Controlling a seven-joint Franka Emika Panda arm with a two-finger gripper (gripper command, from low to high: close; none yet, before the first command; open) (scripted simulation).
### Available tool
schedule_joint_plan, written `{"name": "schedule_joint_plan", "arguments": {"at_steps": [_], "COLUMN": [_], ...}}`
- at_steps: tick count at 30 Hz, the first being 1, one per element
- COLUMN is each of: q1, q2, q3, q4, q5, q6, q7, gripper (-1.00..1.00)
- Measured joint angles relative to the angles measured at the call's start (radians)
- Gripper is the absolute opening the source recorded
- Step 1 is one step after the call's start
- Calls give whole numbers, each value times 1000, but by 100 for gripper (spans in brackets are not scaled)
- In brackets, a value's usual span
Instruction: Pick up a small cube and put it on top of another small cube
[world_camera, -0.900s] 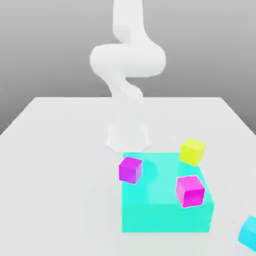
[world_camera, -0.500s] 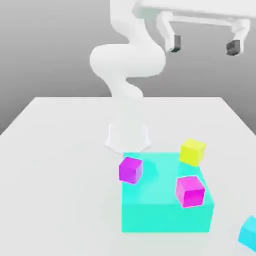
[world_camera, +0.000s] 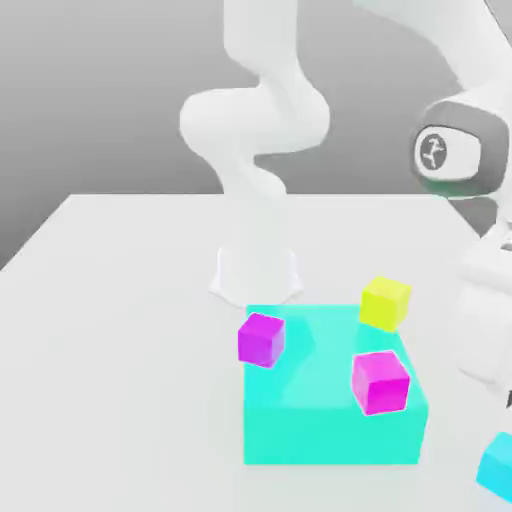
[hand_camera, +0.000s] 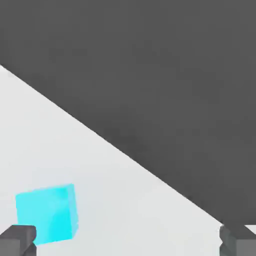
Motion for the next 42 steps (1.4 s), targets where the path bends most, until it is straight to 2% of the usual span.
{"name": "schedule_joint_plan", "arguments": {"at_steps": [6,7,14,18,20,25,30,42], "q1": [72,85,88,54,28,-52,-142,-216], "q2": [219,254,262,146,108,-30,-197,-625], "q3": [-27,-43,-46,-3,-18,-106,-207,-251], "q4": [30,38,40,13,-6,-99,-215,-479], "q5": [-70,-84,-86,-30,8,96,131,145], "q6": [107,134,140,52,37,0,-52,-212], "q7": [32,42,43,6,41,189,366,359], "gripper": [0,-100,-100,-100,-100,-100,-100,-100]}}
